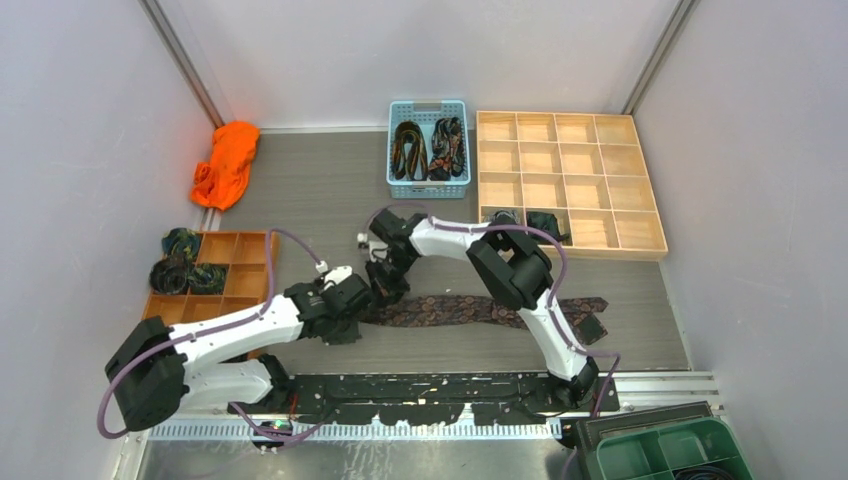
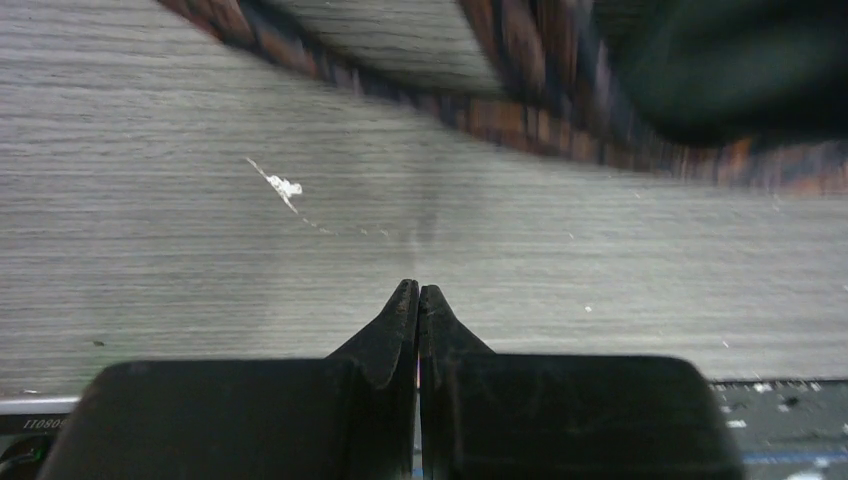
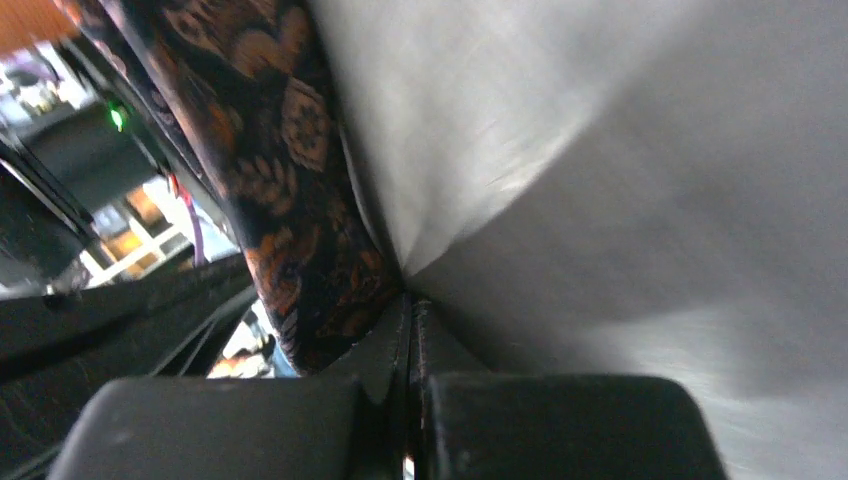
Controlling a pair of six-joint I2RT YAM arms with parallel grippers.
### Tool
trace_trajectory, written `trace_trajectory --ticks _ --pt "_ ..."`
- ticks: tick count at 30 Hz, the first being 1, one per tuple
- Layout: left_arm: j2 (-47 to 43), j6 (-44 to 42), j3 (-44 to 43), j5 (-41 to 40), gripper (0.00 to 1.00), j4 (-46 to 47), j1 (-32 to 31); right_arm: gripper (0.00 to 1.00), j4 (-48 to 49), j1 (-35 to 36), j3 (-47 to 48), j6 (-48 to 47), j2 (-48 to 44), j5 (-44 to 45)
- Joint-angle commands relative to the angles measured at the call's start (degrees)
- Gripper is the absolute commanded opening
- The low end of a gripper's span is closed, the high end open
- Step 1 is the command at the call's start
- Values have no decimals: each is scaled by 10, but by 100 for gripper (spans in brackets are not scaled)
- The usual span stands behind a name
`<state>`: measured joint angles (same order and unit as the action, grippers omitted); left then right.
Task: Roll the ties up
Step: Flatten out the tie at the center of the board.
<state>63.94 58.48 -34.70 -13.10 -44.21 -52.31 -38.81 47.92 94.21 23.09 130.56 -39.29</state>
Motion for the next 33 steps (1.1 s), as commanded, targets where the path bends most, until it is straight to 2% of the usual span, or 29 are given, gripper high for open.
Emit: trace_trajectory --ticks 1,7,11,14,19,23,27,31,33 --pt "41 28 21 -48 0 35 -7 1 59 41 -82 26 -36 -21" --pt "108 41 32 -64 0 49 -15 1 52 53 -108 22 -32 -63" --pt "121 47 15 -74 0 33 -16 1 17 42 -84 5 -35 -4" --pt "93 49 -17 -88 0 -21 -17 1 39 19 -72 21 -56 45" --pt "-4 68 -75 -161 0 -144 -16 6 52 -24 -41 48 -98 112" --pt "-89 82 -115 -195 0 -194 -5 20 16 -35 -2 25 -117 153" --pt "-167 110 -210 -302 0 -284 -5 30 -32 -22 41 -6 -126 187" --pt "-240 34 -303 -404 0 -264 -5 40 -107 28 115 -55 -99 284" --pt "-271 -14 -340 -437 0 -237 -5 51 -119 48 139 -63 -89 301"
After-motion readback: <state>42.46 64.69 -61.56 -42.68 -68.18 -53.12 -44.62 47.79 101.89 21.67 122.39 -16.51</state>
